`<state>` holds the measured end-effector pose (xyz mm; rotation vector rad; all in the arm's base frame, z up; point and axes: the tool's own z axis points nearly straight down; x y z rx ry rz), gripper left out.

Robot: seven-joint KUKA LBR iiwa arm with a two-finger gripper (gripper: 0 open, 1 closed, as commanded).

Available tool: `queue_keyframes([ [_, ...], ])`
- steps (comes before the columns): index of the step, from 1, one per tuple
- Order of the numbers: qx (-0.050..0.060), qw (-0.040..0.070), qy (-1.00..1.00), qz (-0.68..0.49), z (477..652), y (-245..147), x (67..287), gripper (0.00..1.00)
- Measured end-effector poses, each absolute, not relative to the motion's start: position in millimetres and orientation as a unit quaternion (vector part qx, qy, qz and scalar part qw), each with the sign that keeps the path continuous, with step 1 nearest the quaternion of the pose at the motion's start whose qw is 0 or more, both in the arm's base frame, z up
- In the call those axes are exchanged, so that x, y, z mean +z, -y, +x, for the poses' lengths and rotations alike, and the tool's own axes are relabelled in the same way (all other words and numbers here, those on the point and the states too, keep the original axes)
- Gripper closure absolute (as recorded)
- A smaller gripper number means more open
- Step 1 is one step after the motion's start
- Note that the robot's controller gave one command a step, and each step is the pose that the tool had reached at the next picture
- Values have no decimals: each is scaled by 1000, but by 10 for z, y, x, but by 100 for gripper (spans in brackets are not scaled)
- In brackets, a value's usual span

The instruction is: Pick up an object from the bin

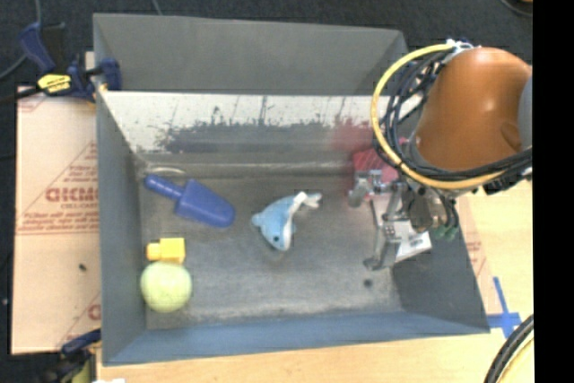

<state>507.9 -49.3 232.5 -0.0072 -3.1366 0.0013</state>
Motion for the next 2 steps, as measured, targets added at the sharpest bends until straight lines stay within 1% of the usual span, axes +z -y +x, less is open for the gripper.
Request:
queue_keyframes([
  [1, 1, -2, 1000, -1, 5094, 493, 2369, 0],
  [2, 1, -2, 997, 73, 5578, 113, 1122, 0],
])
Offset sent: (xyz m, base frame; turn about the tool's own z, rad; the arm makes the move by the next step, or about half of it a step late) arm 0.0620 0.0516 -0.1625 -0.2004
